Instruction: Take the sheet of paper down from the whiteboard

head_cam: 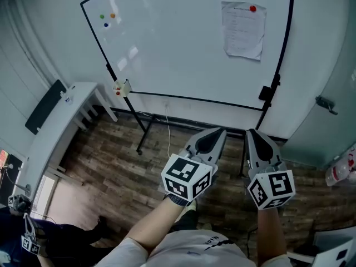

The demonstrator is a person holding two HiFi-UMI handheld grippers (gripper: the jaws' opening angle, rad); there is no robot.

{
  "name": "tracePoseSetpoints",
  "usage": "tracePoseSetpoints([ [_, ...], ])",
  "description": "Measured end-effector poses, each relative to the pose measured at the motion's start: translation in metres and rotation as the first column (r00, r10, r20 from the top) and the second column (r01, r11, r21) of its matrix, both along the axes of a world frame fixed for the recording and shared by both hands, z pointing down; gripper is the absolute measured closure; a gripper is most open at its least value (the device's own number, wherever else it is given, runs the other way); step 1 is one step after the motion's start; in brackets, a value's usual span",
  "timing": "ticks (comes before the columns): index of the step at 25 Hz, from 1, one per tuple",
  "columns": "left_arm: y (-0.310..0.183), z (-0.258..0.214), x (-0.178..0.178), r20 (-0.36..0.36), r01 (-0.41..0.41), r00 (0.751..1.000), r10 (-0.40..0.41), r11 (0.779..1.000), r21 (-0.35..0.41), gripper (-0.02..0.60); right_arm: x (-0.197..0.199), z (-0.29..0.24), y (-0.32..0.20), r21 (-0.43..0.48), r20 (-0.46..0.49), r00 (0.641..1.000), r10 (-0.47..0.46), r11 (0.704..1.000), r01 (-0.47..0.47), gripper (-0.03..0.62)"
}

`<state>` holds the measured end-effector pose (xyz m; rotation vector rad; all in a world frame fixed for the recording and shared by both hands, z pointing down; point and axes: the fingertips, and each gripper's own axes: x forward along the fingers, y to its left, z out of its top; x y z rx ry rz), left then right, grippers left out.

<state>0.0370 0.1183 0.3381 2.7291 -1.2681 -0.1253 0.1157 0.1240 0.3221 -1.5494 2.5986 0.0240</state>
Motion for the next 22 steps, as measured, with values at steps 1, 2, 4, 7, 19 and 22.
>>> tracePoseSetpoints([
  [1, -0.006, 0.0, -0.001, -0.004, 0.0, 1.0, 0.0, 1.0, 0.0, 0.574, 0.0, -0.001, -0.005, 0.002, -0.006, 1.0, 0.002, 1.0, -0.002, 0.581],
  [2, -0.012, 0.0, -0.001, -0.009, -0.002, 1.0, 0.002, 1.0, 0.0, 0.574, -0.001, -0.002, -0.011, 0.004, -0.011, 1.0, 0.005, 1.0, -0.005, 0.58],
  [4, -0.026, 0.0, -0.002, -0.014, -0.008, 1.0, 0.008, 1.0, 0.004, 0.574, -0.002, -0.003, -0.023, 0.009, -0.021, 1.0, 0.013, 1.0, -0.013, 0.58],
  [7, -0.049, -0.002, -0.006, -0.018, -0.022, 1.0, 0.022, 1.0, 0.014, 0.574, -0.007, -0.004, -0.045, 0.011, -0.033, 0.999, 0.026, 1.0, -0.026, 0.581],
  [19, -0.182, -0.031, -0.04, -0.032, -0.065, 0.997, 0.067, 0.996, 0.054, 0.574, -0.04, -0.03, -0.166, 0.042, -0.026, 0.994, 0.103, 0.994, -0.102, 0.58],
  [22, -0.213, -0.036, -0.041, -0.025, -0.104, 0.994, 0.106, 0.993, 0.06, 0.574, -0.04, -0.04, -0.193, 0.056, -0.025, 0.988, 0.152, 0.987, -0.151, 0.58],
])
